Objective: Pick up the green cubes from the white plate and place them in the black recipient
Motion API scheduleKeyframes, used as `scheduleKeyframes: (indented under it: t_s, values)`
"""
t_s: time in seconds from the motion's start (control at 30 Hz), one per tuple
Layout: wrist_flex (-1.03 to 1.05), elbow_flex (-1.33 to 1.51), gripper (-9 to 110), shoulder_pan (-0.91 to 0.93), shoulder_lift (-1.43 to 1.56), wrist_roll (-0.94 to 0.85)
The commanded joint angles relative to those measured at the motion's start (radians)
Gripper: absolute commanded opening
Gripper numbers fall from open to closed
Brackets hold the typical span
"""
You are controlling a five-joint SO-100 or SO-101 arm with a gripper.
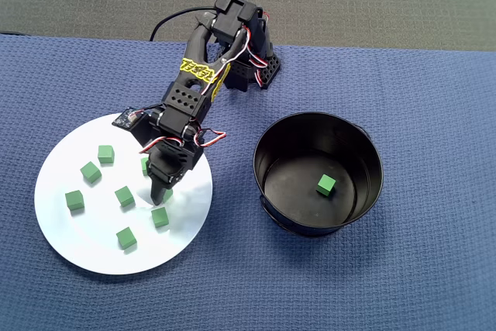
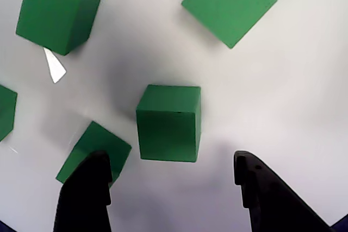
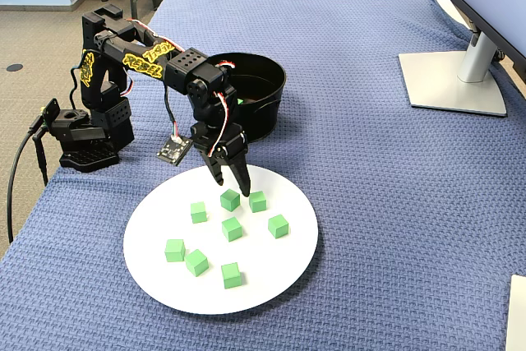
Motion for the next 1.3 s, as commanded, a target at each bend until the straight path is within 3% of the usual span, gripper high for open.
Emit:
scheduleKeyframes:
  t_s: [0.0,1.03,1.17,1.27]
  values:
    - [-0.015,-0.002,19,0.020,0.048,-0.003]
    - [-0.018,-0.135,16,0.044,-0.083,-0.037]
    - [-0.018,-0.133,0,0.044,-0.083,-0.037]
    - [-0.020,-0.133,0,0.046,-0.087,-0.038]
